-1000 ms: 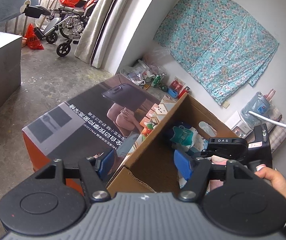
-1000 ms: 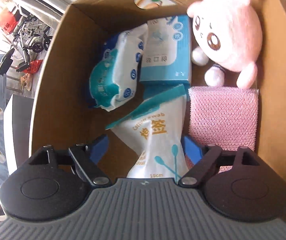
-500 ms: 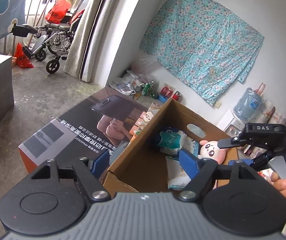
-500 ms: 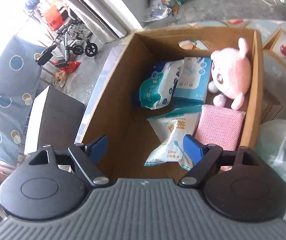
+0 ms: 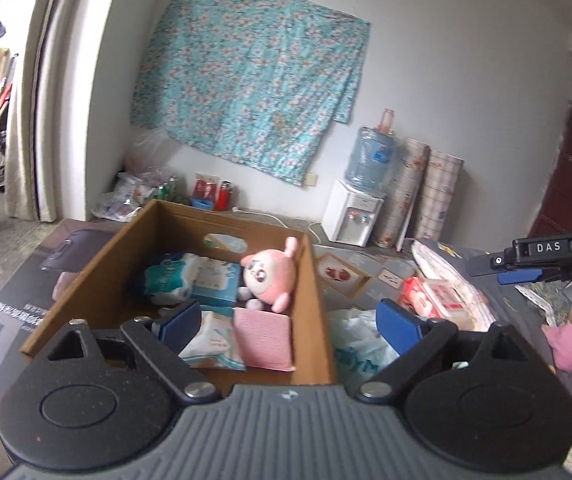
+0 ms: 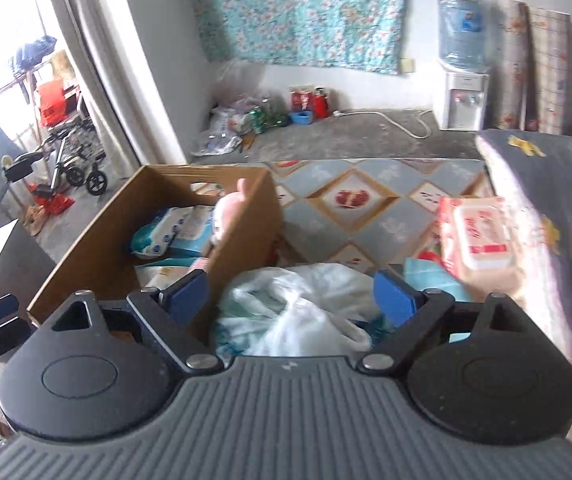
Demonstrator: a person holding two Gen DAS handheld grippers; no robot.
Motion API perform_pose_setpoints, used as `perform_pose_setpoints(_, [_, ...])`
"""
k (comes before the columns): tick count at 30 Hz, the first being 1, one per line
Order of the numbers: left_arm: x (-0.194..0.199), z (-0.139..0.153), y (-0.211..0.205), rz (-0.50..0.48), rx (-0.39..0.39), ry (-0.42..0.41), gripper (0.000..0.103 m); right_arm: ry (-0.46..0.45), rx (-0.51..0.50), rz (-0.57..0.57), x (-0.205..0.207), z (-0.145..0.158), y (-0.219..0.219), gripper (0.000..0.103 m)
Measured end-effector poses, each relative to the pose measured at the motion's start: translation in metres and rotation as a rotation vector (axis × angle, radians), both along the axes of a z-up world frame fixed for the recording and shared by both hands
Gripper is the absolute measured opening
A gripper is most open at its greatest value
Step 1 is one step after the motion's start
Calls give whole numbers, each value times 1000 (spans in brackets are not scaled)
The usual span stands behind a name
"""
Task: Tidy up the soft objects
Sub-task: 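Move both grippers back to the pile of items beside the bed, then grasp the blue towel with both grippers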
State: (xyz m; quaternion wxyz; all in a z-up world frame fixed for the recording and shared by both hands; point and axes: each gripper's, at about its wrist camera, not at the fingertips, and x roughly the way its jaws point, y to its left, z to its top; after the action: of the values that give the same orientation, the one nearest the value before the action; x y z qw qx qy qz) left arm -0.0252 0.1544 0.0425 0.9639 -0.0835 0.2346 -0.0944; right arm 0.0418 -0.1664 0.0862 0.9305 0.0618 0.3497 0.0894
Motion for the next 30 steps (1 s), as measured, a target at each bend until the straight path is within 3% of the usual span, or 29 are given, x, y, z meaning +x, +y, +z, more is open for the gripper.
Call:
perform_pose_setpoints(8, [1,-25,-101,-227,32,2,95,31,-6,-153,-62,-53,-93,90])
perform_pose_setpoints(12, [4,-37,-144,-303,77,-18,95,49,13,-184,-71,-70,-116,89])
perform_pose_setpoints(16, [26,-43,-177,-350,95,15,94,56,27,-178,-64,-77,-130,89])
perform_pose_setpoints(19, [64,-48,-187,-345,17,120,85,53,31,-164,-45,-77,-133,87])
perform_pose_setpoints(22, [118,-53,-188,-338,-110,290,74,60,13,-128,-20,-85,-134,81])
perform_pose_setpoints(25, [170,-59,-196,-339,-157,443,73,86,-19,-93,8,-100,-134,75])
perform_pose_setpoints(30, [242,-81,-228,-352,-208,666,76,125,-41,-39,60,-131,-140,74])
